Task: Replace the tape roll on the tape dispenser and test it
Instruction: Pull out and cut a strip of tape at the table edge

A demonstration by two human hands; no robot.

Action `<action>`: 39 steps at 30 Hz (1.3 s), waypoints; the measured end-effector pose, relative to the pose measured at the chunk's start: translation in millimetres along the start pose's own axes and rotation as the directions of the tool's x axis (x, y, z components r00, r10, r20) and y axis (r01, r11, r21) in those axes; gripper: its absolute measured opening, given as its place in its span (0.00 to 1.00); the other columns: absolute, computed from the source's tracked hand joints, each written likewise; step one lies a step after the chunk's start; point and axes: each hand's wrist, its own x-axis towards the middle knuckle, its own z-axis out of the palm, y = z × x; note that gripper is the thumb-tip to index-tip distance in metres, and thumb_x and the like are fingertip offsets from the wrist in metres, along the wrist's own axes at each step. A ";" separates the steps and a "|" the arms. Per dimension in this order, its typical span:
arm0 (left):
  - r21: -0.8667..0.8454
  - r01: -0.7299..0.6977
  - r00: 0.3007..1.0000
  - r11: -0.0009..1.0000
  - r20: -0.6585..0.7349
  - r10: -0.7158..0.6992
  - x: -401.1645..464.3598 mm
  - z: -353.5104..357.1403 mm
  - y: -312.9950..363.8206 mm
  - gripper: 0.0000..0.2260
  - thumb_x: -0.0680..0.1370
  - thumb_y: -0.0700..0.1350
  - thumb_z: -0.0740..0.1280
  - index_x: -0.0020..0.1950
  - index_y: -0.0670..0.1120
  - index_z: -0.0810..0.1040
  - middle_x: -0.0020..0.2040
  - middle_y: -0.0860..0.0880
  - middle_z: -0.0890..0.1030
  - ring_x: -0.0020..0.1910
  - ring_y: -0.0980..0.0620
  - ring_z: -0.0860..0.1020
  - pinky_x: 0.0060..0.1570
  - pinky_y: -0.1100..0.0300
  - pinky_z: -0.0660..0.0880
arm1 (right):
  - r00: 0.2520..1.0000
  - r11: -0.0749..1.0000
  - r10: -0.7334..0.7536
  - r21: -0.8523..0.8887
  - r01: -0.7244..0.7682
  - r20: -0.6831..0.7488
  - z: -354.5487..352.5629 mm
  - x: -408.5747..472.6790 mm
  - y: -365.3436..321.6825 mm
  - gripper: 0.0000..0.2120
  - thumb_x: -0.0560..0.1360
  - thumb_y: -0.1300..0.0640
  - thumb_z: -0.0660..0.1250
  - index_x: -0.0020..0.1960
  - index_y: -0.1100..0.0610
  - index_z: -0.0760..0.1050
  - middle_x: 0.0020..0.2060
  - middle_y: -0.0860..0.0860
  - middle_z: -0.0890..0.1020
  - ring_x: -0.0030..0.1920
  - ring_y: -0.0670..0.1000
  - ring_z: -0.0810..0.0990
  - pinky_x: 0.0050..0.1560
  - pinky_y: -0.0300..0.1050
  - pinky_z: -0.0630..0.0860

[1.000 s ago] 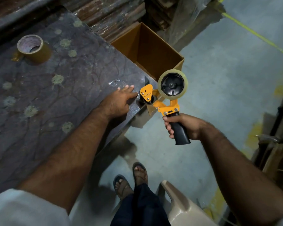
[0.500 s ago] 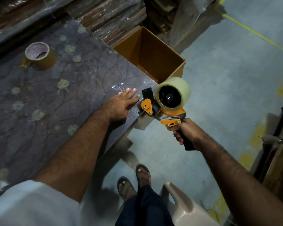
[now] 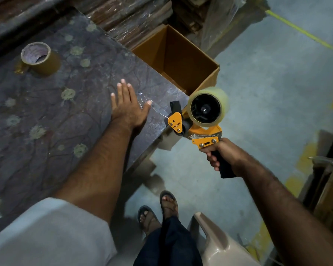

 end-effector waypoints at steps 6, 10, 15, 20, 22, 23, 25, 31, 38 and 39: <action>0.092 -0.180 0.984 0.979 -0.005 0.181 -27.7 10.4 22.4 0.40 0.81 0.67 0.40 0.80 0.39 0.36 0.81 0.39 0.34 0.81 0.43 0.35 0.77 0.42 0.37 | 1.000 0.999 0.022 0.028 -0.022 -0.011 4.3 -2.1 -0.2 0.15 0.74 0.60 0.68 0.31 0.56 0.68 0.25 0.54 0.66 0.25 0.52 0.63 0.29 0.44 0.62; 0.121 -0.196 0.979 0.973 -0.031 0.201 -36.6 4.7 37.8 0.37 0.83 0.63 0.48 0.81 0.37 0.46 0.82 0.35 0.47 0.82 0.39 0.48 0.79 0.43 0.42 | 0.999 0.997 0.053 0.052 -0.053 -0.001 6.8 -3.4 -1.4 0.15 0.74 0.59 0.68 0.32 0.56 0.68 0.26 0.53 0.66 0.25 0.51 0.63 0.29 0.44 0.61; -0.044 -0.120 0.990 0.992 -0.083 0.117 -42.2 0.4 51.5 0.36 0.81 0.60 0.62 0.78 0.37 0.59 0.80 0.36 0.60 0.79 0.37 0.58 0.78 0.45 0.53 | 0.982 0.972 0.183 0.142 -0.189 0.051 7.2 -5.1 6.1 0.16 0.75 0.56 0.68 0.31 0.54 0.66 0.24 0.50 0.65 0.23 0.49 0.62 0.27 0.43 0.60; -0.136 -0.047 0.998 0.990 -0.052 0.040 -38.3 -9.4 55.3 0.40 0.75 0.65 0.69 0.77 0.41 0.64 0.80 0.40 0.61 0.79 0.40 0.60 0.72 0.45 0.67 | 0.970 0.943 0.215 0.235 -0.237 0.118 13.1 -8.8 12.0 0.16 0.75 0.58 0.65 0.30 0.54 0.65 0.23 0.49 0.63 0.21 0.49 0.60 0.26 0.41 0.60; -0.117 -0.024 0.999 0.993 -0.051 0.018 -38.0 -9.5 57.3 0.41 0.73 0.66 0.70 0.77 0.42 0.65 0.80 0.40 0.62 0.78 0.40 0.62 0.68 0.46 0.71 | 0.963 0.938 0.233 0.228 -0.260 0.138 16.8 -8.5 13.6 0.17 0.75 0.58 0.65 0.29 0.54 0.65 0.23 0.49 0.63 0.21 0.49 0.60 0.26 0.41 0.60; -0.106 -0.017 0.998 0.994 -0.055 0.011 -38.2 -9.0 57.6 0.42 0.73 0.67 0.70 0.77 0.42 0.65 0.80 0.40 0.63 0.77 0.40 0.63 0.67 0.46 0.72 | 0.958 0.934 0.247 0.226 -0.276 0.147 18.8 -8.7 14.2 0.17 0.75 0.58 0.65 0.29 0.54 0.65 0.23 0.49 0.63 0.21 0.48 0.60 0.26 0.40 0.60; -0.106 -0.016 0.998 0.994 -0.066 0.009 -39.8 -8.3 58.0 0.41 0.73 0.66 0.69 0.77 0.42 0.64 0.80 0.40 0.62 0.78 0.41 0.62 0.69 0.45 0.71 | 0.951 0.930 0.270 0.216 -0.298 0.149 22.0 -10.7 17.1 0.18 0.75 0.59 0.65 0.28 0.53 0.65 0.22 0.48 0.63 0.20 0.48 0.60 0.25 0.39 0.60; -0.101 -0.009 0.999 0.995 -0.051 0.003 -40.5 -8.1 58.0 0.42 0.73 0.67 0.68 0.78 0.43 0.63 0.80 0.41 0.61 0.78 0.40 0.62 0.68 0.45 0.72 | 0.961 0.957 0.272 0.091 -0.275 0.045 27.4 -15.0 28.9 0.18 0.73 0.60 0.68 0.29 0.53 0.63 0.23 0.50 0.63 0.21 0.49 0.60 0.25 0.40 0.61; -0.049 -0.030 0.996 0.998 -0.084 0.026 -40.6 -7.7 54.0 0.42 0.73 0.69 0.67 0.77 0.44 0.65 0.79 0.41 0.64 0.76 0.41 0.66 0.65 0.46 0.73 | 0.980 0.985 0.071 -0.142 -0.098 -0.187 31.2 -8.5 30.5 0.11 0.70 0.62 0.69 0.32 0.57 0.70 0.24 0.54 0.68 0.22 0.52 0.65 0.27 0.43 0.63; -0.055 -0.033 0.997 0.998 -0.077 0.029 -40.9 -8.1 54.5 0.42 0.72 0.70 0.66 0.77 0.44 0.65 0.79 0.42 0.64 0.76 0.41 0.66 0.66 0.46 0.73 | 0.970 0.976 0.032 -0.200 -0.081 -0.241 31.1 -7.6 30.5 0.08 0.69 0.61 0.69 0.33 0.59 0.73 0.25 0.54 0.70 0.22 0.52 0.66 0.26 0.42 0.64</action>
